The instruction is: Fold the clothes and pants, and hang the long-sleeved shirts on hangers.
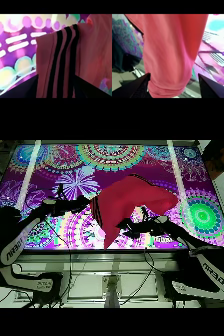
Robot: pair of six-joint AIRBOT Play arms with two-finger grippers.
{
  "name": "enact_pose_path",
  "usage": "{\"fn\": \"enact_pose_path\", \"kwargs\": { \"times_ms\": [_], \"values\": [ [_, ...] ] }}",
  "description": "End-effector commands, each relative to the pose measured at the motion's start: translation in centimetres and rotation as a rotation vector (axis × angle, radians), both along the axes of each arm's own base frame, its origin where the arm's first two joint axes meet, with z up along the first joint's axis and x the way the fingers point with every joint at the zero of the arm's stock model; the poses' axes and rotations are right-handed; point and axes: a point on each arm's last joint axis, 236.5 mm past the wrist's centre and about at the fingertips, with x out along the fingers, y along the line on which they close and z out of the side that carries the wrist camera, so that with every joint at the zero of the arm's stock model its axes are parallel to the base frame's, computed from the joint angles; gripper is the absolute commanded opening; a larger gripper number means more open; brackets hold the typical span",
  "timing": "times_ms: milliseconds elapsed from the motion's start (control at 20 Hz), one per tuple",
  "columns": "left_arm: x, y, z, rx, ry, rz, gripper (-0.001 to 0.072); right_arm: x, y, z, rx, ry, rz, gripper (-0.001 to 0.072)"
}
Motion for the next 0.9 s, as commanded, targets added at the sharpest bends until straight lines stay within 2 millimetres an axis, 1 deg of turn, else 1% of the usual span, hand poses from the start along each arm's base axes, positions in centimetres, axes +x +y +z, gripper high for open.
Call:
{"fn": "enact_pose_path", "kwargs": {
  "times_ms": [0,50,100,150,200,250,300,350,400,500,550,600,650,700,750,800,850],
  "values": [
    [0.7,-1.1,-0.3,-0.014,-0.005,-0.016,0.0501,0.9,1.2,-0.9,-0.041,-0.004,-0.075,0.0684],
    [0.9,-1.2,-0.5,-0.014,-0.002,-0.017,0.0501,1.1,1.4,-1.2,-0.051,-0.010,-0.077,0.0682],
    [1.0,-1.2,-0.9,-0.014,0.005,-0.017,0.0501,1.3,1.5,-1.6,-0.060,-0.013,-0.080,0.0629],
    [1.0,-1.2,-1.2,-0.013,0.010,-0.017,0.0501,1.3,1.5,-1.9,-0.069,-0.016,-0.080,0.0446],
    [1.1,-1.0,-1.3,-0.012,0.012,-0.013,0.0500,1.3,1.2,-2.0,-0.081,-0.023,-0.072,0.0115],
    [1.2,-0.8,-1.2,-0.013,0.010,-0.007,0.0500,1.5,0.9,-1.8,-0.073,-0.019,-0.074,0.0009],
    [1.5,-0.5,-1.0,-0.014,0.004,0.000,0.0500,1.8,0.4,-1.2,-0.058,-0.018,-0.079,0.0007],
    [1.8,-0.2,-0.7,-0.014,-0.004,0.005,0.0500,2.8,-0.7,0.0,-0.045,-0.034,-0.094,0.0005],
    [2.3,0.0,-0.2,-0.013,-0.019,0.006,0.0499,4.2,-2.2,1.5,-0.038,-0.073,-0.119,0.0005],
    [2.7,-0.4,1.0,-0.009,-0.068,-0.039,0.0499,7.8,-6.9,6.5,-0.042,-0.209,-0.187,0.0005],
    [2.9,-0.8,1.8,-0.015,-0.086,-0.063,0.0499,9.2,-10.1,8.9,-0.084,-0.279,-0.212,0.0005],
    [2.9,-1.1,2.4,-0.028,-0.095,-0.081,0.0499,10.1,-14.3,10.9,-0.165,-0.324,-0.252,0.0004],
    [2.7,-1.7,3.0,-0.043,-0.098,-0.105,0.0500,10.2,-18.9,12.2,-0.275,-0.337,-0.288,0.0004],
    [2.2,-2.4,3.3,-0.062,-0.093,-0.137,0.0499,9.6,-23.2,12.8,-0.390,-0.333,-0.298,0.0004],
    [1.6,-3.0,3.5,-0.077,-0.085,-0.162,0.0499,8.6,-26.6,13.0,-0.476,-0.309,-0.302,0.0004],
    [1.0,-3.6,3.6,-0.090,-0.077,-0.188,0.0499,7.7,-29.2,12.8,-0.531,-0.273,-0.315,0.0004],
    [0.4,-4.3,3.7,-0.101,-0.071,-0.214,0.0499,7.2,-31.5,12.4,-0.565,-0.248,-0.349,0.0004]
  ]
}}
